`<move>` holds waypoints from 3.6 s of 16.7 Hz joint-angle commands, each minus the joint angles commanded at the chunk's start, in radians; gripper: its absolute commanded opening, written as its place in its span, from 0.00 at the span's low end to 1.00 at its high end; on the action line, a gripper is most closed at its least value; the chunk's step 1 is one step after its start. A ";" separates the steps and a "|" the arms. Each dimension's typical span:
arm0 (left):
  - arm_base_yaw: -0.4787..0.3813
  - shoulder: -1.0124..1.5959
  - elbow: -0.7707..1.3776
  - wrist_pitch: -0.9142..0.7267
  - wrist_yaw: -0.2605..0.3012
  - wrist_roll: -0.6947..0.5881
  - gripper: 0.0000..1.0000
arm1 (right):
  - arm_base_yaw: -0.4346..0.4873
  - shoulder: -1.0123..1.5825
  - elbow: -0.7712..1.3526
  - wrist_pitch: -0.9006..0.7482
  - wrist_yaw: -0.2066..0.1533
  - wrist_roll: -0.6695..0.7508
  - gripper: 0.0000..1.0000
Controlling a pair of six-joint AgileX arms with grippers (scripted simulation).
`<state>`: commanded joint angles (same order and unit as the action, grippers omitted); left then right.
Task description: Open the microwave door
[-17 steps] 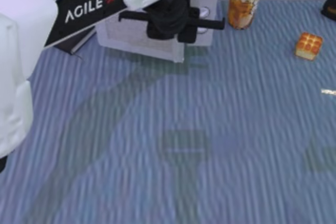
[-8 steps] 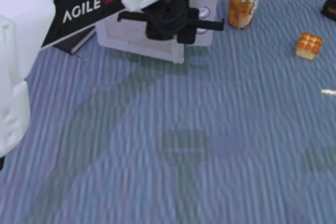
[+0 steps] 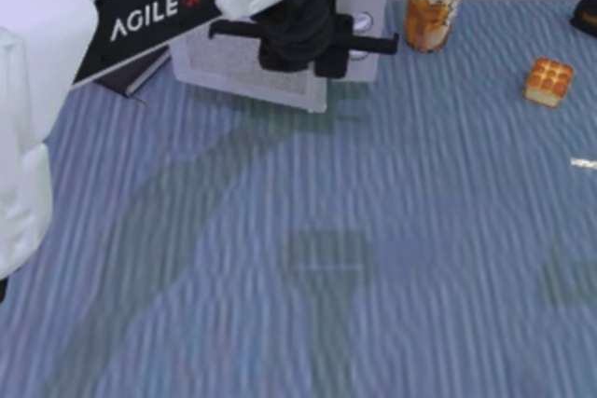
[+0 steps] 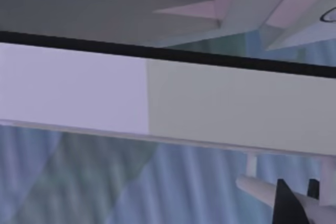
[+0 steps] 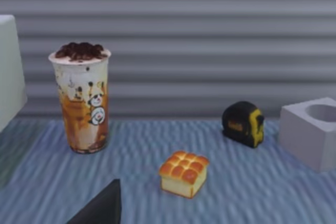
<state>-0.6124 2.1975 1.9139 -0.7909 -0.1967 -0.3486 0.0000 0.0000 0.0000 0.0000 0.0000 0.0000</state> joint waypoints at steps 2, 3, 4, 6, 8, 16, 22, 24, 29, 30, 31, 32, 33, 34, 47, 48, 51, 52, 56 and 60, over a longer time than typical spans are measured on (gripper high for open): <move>0.000 0.000 0.000 0.000 0.000 0.000 0.00 | 0.000 0.000 0.000 0.000 0.000 0.000 1.00; 0.000 0.000 0.000 0.000 0.000 0.000 0.00 | 0.000 0.000 0.000 0.000 0.000 0.000 1.00; 0.000 0.000 0.000 0.000 0.000 0.000 0.00 | 0.000 0.000 0.000 0.000 0.000 0.000 1.00; 0.000 0.000 0.000 0.000 0.000 0.000 0.00 | 0.000 0.000 0.000 0.000 0.000 0.000 1.00; 0.000 0.000 0.000 0.000 0.000 0.000 0.00 | 0.000 0.000 0.000 0.000 0.000 0.000 1.00; 0.009 -0.058 -0.093 0.047 0.035 0.063 0.00 | 0.000 0.000 0.000 0.000 0.000 0.000 1.00; 0.012 -0.070 -0.112 0.056 0.041 0.078 0.00 | 0.000 0.000 0.000 0.000 0.000 0.000 1.00; 0.012 -0.070 -0.112 0.056 0.041 0.078 0.00 | 0.000 0.000 0.000 0.000 0.000 0.000 1.00; 0.012 -0.070 -0.112 0.056 0.041 0.078 0.00 | 0.000 0.000 0.000 0.000 0.000 0.000 1.00; 0.012 -0.070 -0.112 0.056 0.041 0.078 0.00 | 0.000 0.000 0.000 0.000 0.000 0.000 1.00; 0.012 -0.070 -0.112 0.056 0.041 0.078 0.00 | 0.000 0.000 0.000 0.000 0.000 0.000 1.00; 0.012 -0.070 -0.112 0.056 0.041 0.078 0.00 | 0.000 0.000 0.000 0.000 0.000 0.000 1.00; 0.012 -0.070 -0.112 0.056 0.041 0.078 0.00 | 0.000 0.000 0.000 0.000 0.000 0.000 1.00; 0.012 -0.070 -0.112 0.056 0.041 0.078 0.00 | 0.000 0.000 0.000 0.000 0.000 0.000 1.00; 0.017 -0.104 -0.165 0.082 0.068 0.117 0.00 | 0.000 0.000 0.000 0.000 0.000 0.000 1.00; 0.022 -0.117 -0.185 0.091 0.076 0.135 0.00 | 0.000 0.000 0.000 0.000 0.000 0.000 1.00; 0.029 -0.137 -0.216 0.104 0.088 0.163 0.00 | 0.000 0.000 0.000 0.000 0.000 0.000 1.00; 0.029 -0.137 -0.216 0.104 0.088 0.163 0.00 | 0.000 0.000 0.000 0.000 0.000 0.000 1.00; 0.029 -0.137 -0.216 0.104 0.088 0.163 0.00 | 0.000 0.000 0.000 0.000 0.000 0.000 1.00; 0.029 -0.137 -0.216 0.104 0.088 0.163 0.00 | 0.000 0.000 0.000 0.000 0.000 0.000 1.00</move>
<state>-0.5836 2.0605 1.6978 -0.6869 -0.1083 -0.1858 0.0000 0.0000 0.0000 0.0000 0.0000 0.0000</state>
